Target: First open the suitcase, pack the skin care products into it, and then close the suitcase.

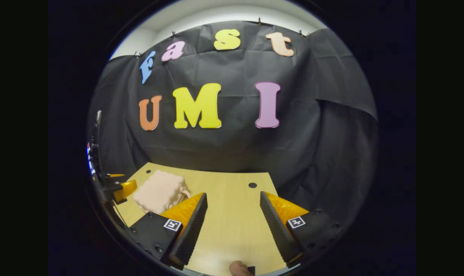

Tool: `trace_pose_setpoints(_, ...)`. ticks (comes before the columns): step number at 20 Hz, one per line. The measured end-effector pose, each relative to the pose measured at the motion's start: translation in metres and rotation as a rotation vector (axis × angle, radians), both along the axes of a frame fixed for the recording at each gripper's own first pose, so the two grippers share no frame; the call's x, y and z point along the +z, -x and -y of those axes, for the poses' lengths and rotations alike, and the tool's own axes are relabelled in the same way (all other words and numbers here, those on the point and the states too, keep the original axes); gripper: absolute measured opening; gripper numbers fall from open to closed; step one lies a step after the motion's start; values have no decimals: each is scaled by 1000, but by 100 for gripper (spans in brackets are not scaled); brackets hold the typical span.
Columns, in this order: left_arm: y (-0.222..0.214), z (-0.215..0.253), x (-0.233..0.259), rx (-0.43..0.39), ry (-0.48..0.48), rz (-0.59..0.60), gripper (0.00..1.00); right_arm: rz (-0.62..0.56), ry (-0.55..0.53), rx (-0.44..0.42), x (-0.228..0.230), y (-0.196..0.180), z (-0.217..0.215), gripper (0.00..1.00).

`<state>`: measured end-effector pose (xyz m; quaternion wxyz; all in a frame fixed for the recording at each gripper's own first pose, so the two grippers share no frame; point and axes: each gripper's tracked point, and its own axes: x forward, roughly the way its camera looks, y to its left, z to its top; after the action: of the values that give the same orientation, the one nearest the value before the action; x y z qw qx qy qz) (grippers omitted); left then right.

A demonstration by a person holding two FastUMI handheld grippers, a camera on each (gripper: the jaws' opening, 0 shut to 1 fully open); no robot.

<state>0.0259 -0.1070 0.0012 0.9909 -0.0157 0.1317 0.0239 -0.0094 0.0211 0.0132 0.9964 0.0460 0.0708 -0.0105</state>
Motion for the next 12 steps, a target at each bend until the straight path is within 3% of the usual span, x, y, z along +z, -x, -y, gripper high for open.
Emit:
trace_pose_setpoints(1,7,-9,10,-3,-10,23,97,28,4,-2,7,4,-10,77)
trace_pose_setpoints(3,21,-19,31,-5,-37,85,97,91,23,-10,22,15,-27,81)
trace_pose_setpoints(7,45,-24,64,-19,-42,195,97,225,68,-30,48,35,-60,81)
trace_pose_setpoints(12,49,-9,85,-95,-73,270,96,253,100,-27,56,38,-78,77)
